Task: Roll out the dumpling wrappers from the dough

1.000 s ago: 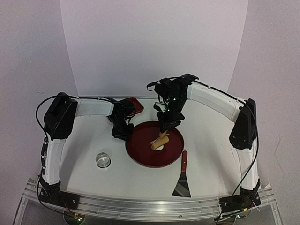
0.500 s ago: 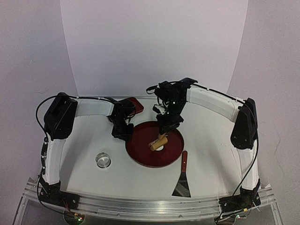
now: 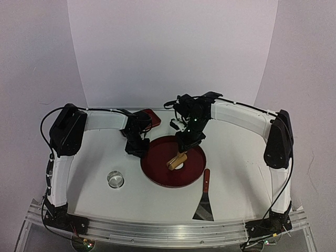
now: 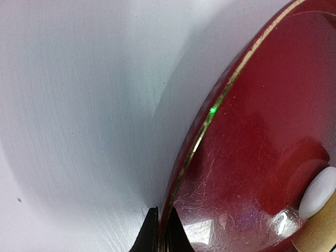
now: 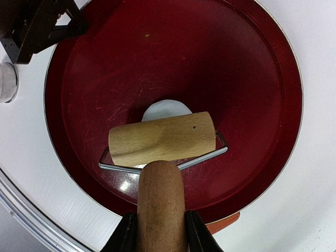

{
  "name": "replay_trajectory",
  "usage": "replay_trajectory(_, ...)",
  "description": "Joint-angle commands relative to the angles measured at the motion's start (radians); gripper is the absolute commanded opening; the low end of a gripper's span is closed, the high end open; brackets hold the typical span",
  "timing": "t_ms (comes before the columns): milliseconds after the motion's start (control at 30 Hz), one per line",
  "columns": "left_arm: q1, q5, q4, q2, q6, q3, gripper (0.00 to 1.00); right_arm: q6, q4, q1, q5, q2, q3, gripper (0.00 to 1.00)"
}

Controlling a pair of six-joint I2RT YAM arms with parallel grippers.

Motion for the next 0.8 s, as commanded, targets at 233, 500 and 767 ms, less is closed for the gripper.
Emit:
replay_trajectory(233,0.000,-0.110,-0.152,0.079,-0.041,-0.002,0.00,-0.031,0.016,0.011,0.155,0.226,-0.166,0.00)
replay_trajectory(500,0.000,-0.104,-0.180,0.072,-0.038,-0.001,0.00,-0.044,0.068,0.002,0.155,0.299,-0.138,0.00)
replay_trajectory(767,-0.001,-0.102,-0.177,0.060,-0.035,-0.016,0.00,-0.047,0.076,-0.011,0.155,0.366,-0.075,0.00)
